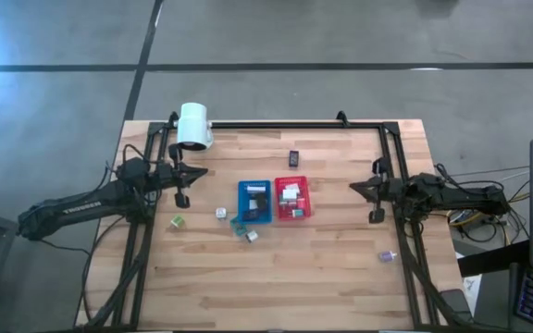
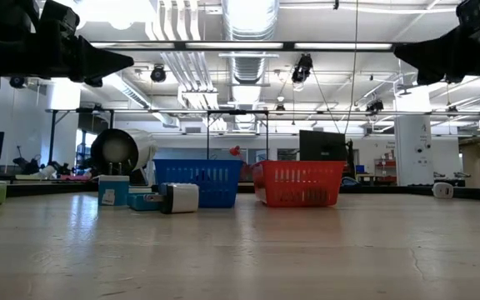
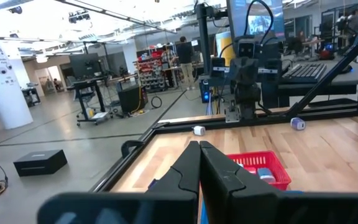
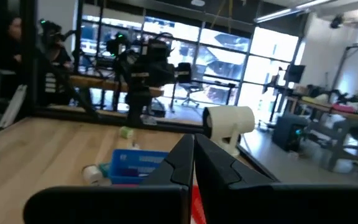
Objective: Pick & Place Office items
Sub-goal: Put the dark blue digital clock into the blue bin
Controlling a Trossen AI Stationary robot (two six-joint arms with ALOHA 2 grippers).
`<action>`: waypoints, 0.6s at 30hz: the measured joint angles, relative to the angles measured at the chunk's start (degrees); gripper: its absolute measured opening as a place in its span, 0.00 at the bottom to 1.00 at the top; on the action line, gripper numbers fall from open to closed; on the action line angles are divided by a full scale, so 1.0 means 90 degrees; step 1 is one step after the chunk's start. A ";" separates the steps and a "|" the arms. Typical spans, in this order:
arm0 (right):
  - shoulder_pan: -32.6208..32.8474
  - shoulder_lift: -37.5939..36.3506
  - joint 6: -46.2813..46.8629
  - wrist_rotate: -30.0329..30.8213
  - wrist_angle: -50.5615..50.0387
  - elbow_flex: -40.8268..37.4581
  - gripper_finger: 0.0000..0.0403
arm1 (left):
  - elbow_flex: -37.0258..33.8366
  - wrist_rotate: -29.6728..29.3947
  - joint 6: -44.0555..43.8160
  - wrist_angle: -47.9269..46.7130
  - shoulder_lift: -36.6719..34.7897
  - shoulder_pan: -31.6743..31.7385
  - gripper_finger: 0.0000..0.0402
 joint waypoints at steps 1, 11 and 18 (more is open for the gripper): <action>-0.0019 -0.0004 -0.0002 0.0045 0.0004 0.0002 0.02 | 0.0000 0.0000 0.0000 0.0004 0.0000 0.0000 0.03; -0.0058 0.0000 0.0178 0.0100 0.0005 -0.0008 0.02 | 0.0000 0.0002 -0.0078 0.0002 0.0000 0.0000 0.03; -0.0056 0.0126 0.0178 0.0102 0.0000 -0.0010 0.02 | 0.0002 0.0002 -0.0075 0.0002 0.0000 0.0000 0.03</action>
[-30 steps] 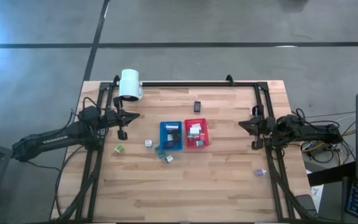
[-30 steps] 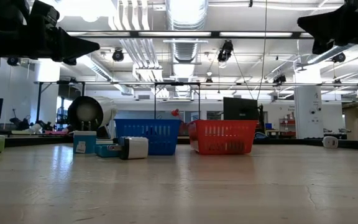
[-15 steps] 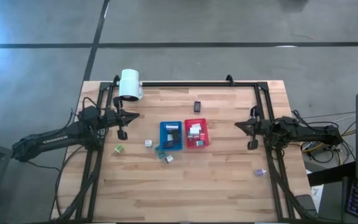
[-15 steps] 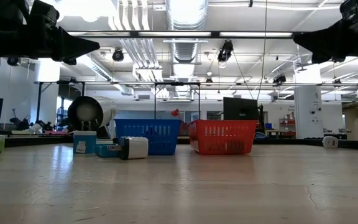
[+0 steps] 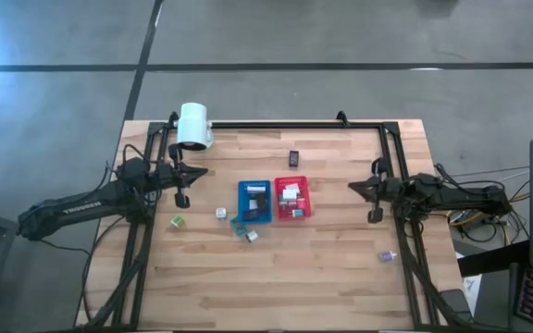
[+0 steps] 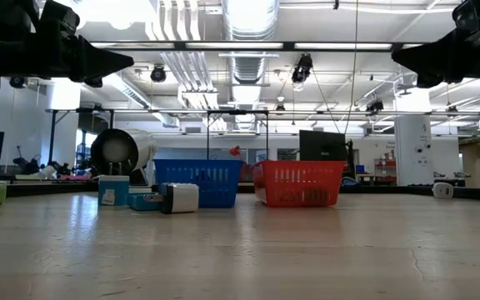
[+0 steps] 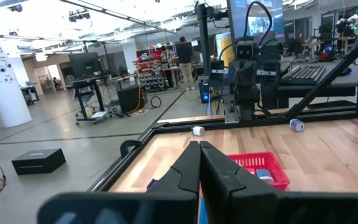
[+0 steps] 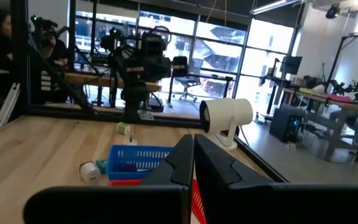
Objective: Pick & Place Office items
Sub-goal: Put the dark blue digital clock into the blue bin
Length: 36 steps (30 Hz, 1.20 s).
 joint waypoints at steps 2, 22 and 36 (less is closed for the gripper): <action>0.0000 0.0074 -0.0023 0.0000 0.0002 0.0000 0.02 | 0.0000 0.0002 0.0000 0.0000 0.0000 0.0000 0.03; 0.0000 0.0206 -0.0141 0.0017 0.0019 0.0000 0.02 | 0.0005 -0.0033 0.0192 0.0003 0.0000 0.0001 0.03; 0.0005 0.0208 -0.0100 0.0017 0.0003 0.0000 0.02 | 0.0012 -0.0051 0.0093 0.0739 -0.0005 0.0002 0.03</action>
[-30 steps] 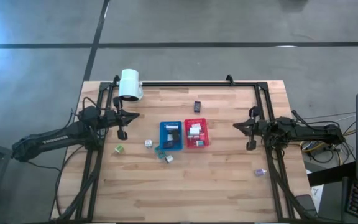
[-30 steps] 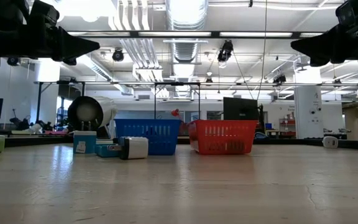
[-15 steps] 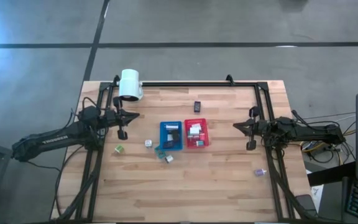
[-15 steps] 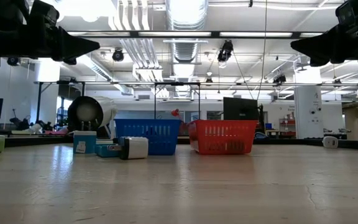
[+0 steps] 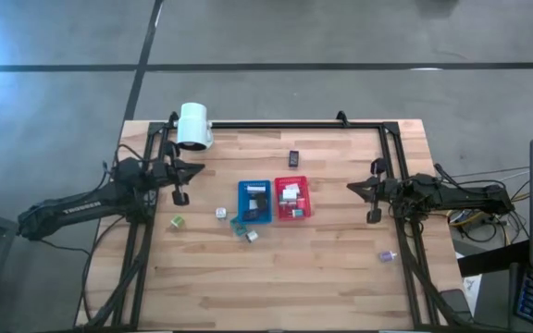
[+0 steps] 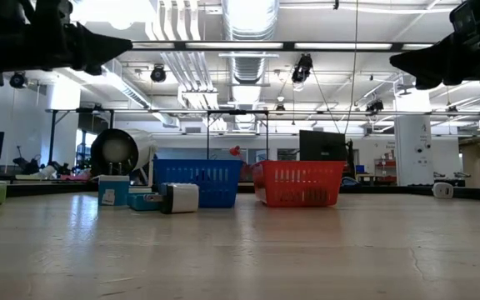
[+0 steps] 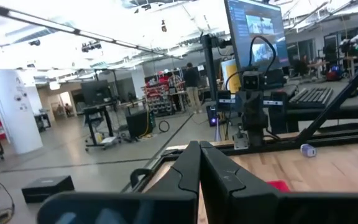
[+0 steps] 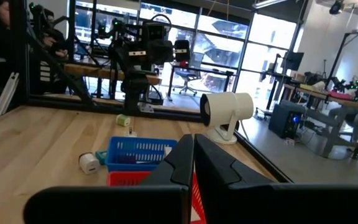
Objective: Pick & Place Office items
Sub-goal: Put the dark blue digital clock into the blue bin
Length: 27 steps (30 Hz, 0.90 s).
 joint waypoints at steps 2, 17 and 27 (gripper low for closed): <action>0.0000 0.0001 0.0078 0.0000 -0.0001 0.0000 0.02 | 0.0000 0.0000 -0.0068 -0.0090 0.0000 0.0000 0.03; -0.0234 0.2062 0.0950 0.1822 -0.0720 0.1107 0.02 | -0.0007 -0.0071 -0.0018 -0.0266 0.0005 0.0000 0.03; -0.2492 0.5169 0.0169 -0.0031 -0.2849 0.3838 0.02 | -0.0010 -0.0097 -0.0022 -0.0268 0.0113 -0.0002 0.03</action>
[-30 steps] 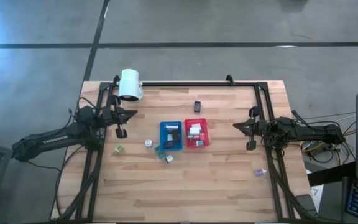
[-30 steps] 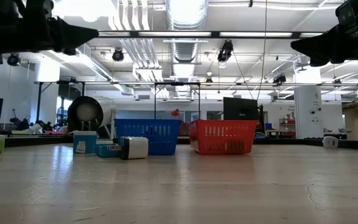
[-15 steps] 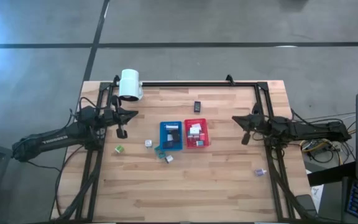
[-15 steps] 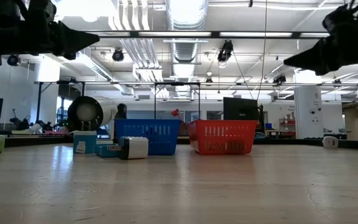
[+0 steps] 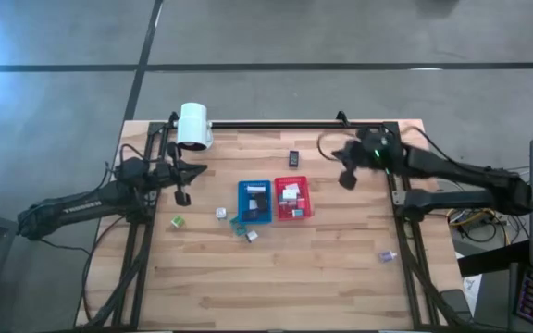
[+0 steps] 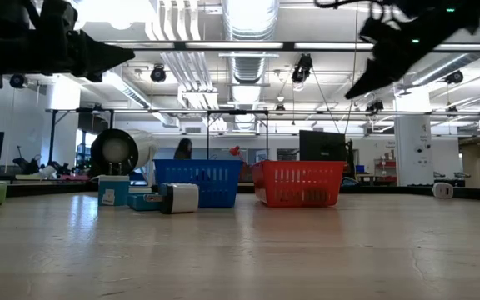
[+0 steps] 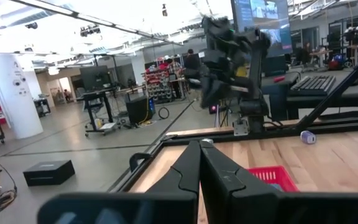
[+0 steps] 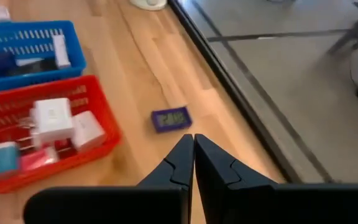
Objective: Pick & Place Office items
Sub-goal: Put the dark blue digital clock into the blue bin
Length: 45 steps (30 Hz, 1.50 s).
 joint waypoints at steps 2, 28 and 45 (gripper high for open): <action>-0.0569 0.0576 -0.0608 -0.0552 -0.0104 0.0527 0.02 | -0.0002 0.0000 0.0002 -0.0004 0.0041 0.0000 0.03; -0.2008 0.7233 -0.5303 -0.2033 -0.4616 0.6981 0.13 | -0.0005 0.0000 0.0871 -0.0542 0.0351 0.0002 0.03; -0.1505 0.8549 -0.7878 -0.1573 -0.4754 0.8110 0.61 | -0.0010 -0.0015 0.0844 -0.1123 0.0405 0.0002 0.03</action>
